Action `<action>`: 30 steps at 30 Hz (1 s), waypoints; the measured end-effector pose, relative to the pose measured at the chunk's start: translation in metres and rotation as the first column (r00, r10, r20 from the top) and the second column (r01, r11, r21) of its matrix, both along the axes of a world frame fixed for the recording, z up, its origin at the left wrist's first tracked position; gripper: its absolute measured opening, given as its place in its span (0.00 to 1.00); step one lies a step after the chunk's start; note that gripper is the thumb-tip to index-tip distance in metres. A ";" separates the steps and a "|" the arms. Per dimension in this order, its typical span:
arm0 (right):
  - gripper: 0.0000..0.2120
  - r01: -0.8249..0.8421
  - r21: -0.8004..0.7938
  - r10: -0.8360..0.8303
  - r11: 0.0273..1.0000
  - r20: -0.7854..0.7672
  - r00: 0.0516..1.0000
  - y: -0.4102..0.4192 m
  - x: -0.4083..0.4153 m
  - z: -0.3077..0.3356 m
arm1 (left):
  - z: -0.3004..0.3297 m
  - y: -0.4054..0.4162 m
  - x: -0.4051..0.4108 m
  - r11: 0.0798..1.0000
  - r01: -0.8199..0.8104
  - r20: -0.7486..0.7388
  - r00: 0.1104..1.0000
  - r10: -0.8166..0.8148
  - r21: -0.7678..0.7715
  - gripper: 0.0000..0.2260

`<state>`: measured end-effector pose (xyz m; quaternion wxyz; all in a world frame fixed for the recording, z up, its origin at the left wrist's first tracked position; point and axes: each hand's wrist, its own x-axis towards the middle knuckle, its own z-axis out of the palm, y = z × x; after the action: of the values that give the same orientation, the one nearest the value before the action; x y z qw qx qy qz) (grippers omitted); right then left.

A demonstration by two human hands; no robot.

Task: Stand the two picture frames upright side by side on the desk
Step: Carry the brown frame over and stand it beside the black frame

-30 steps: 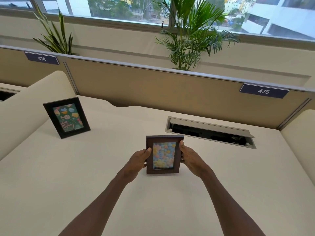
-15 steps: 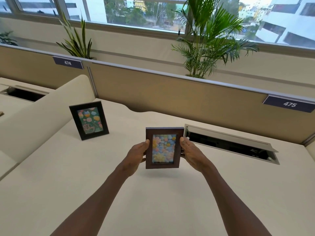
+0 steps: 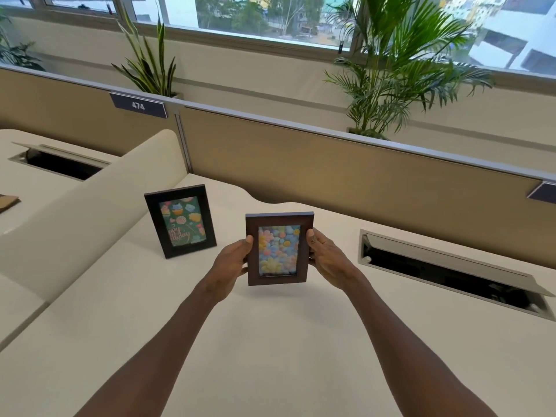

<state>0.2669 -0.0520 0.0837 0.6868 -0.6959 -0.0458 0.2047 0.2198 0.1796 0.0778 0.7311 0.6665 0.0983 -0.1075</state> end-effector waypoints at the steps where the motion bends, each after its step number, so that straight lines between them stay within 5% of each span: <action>1: 0.20 0.004 0.003 -0.004 1.000 0.000 1.000 0.004 0.005 -0.001 | -0.001 0.004 0.005 1.000 -0.002 0.003 1.000 0.001 0.004 0.17; 10: 0.21 0.002 -0.002 -0.002 1.000 -0.011 1.000 0.048 0.069 -0.023 | -0.030 0.038 0.052 0.979 -0.112 0.120 0.989 0.092 0.171 0.12; 16: 0.20 -0.022 -0.003 0.022 1.000 -0.010 1.000 0.074 0.099 -0.034 | -0.060 0.048 0.053 0.799 -0.434 0.258 0.899 0.354 0.416 0.14; 30: 0.20 -0.062 0.008 0.063 0.998 -0.007 0.998 0.107 0.143 -0.048 | -0.093 0.056 0.059 0.690 -0.558 0.274 0.829 0.487 0.461 0.11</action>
<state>0.4104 0.0552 0.0354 0.6829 -0.6907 -0.0658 0.2284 0.2788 0.2359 -0.0152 0.5264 0.7887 0.2616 0.1798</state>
